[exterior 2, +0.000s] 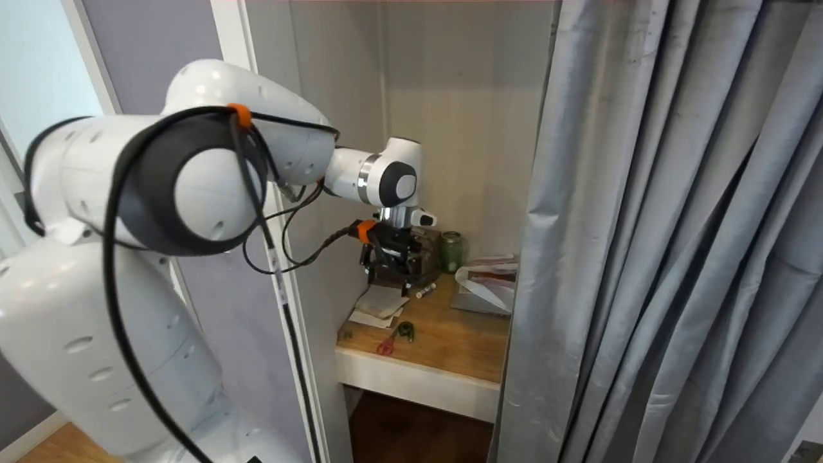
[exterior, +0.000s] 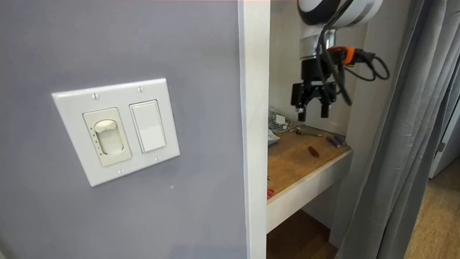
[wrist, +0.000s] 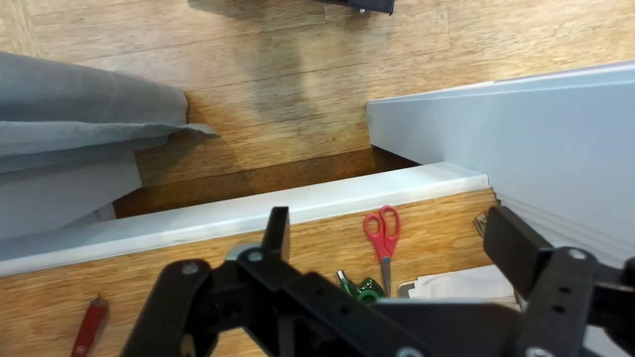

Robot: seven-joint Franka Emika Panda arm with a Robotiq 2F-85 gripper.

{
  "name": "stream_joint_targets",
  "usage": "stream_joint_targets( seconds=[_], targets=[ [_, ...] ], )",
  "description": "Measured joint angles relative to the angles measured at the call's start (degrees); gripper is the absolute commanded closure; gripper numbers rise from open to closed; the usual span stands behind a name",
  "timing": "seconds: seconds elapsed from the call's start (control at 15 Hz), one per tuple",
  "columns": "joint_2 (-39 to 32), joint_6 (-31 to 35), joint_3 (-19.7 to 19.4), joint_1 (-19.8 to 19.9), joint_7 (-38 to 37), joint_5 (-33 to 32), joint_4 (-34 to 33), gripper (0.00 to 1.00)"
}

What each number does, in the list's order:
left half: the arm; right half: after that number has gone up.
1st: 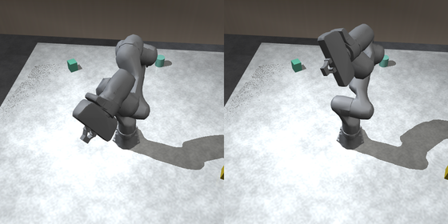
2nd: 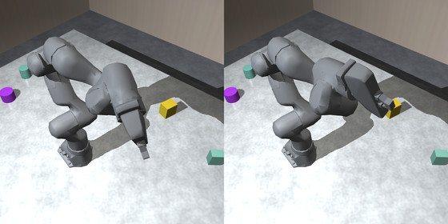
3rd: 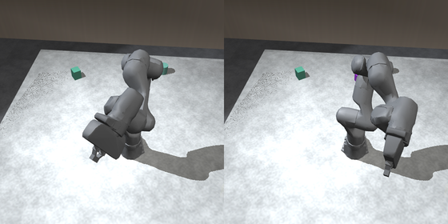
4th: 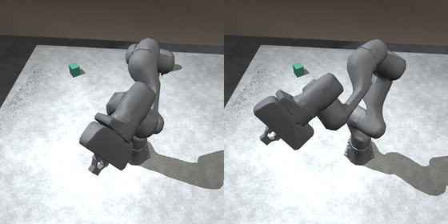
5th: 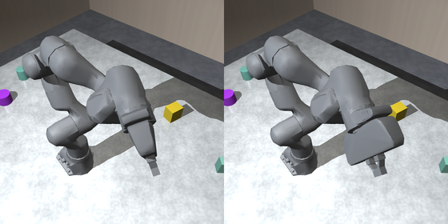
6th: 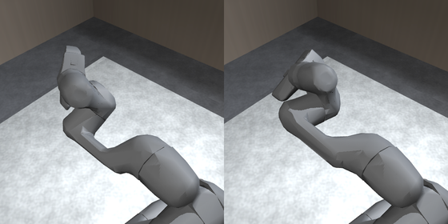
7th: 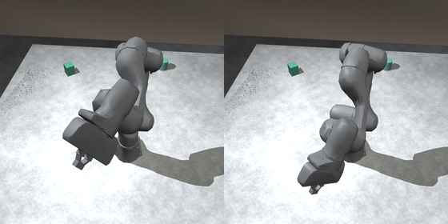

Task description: Move the papers on the left to the right

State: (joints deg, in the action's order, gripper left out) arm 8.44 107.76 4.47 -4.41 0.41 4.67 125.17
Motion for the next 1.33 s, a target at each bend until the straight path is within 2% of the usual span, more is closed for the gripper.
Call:
stream_joint_targets(
  seconds=[0.2, 0.47, 0.67, 1.0, 1.2, 1.33],
  targets=[
    [-6.70, 8.89, 2.92, -1.89, -4.42, -0.47, -0.70, 0.00],
    [-14.34, 19.40, 3.88, -3.41, -7.29, -4.04, -3.22, 0.00],
    [-18.54, 20.92, 3.89, -3.93, -7.02, -4.49, -5.84, 0.00],
    [-19.35, 20.92, 3.89, -3.97, -6.95, -4.58, -6.97, 0.00],
    [-20.21, 21.57, 3.88, -3.75, -3.82, -1.74, -7.08, 0.00],
    [-22.60, 24.44, 3.96, -3.75, -2.06, -0.10, -7.68, 0.00]
  ],
)
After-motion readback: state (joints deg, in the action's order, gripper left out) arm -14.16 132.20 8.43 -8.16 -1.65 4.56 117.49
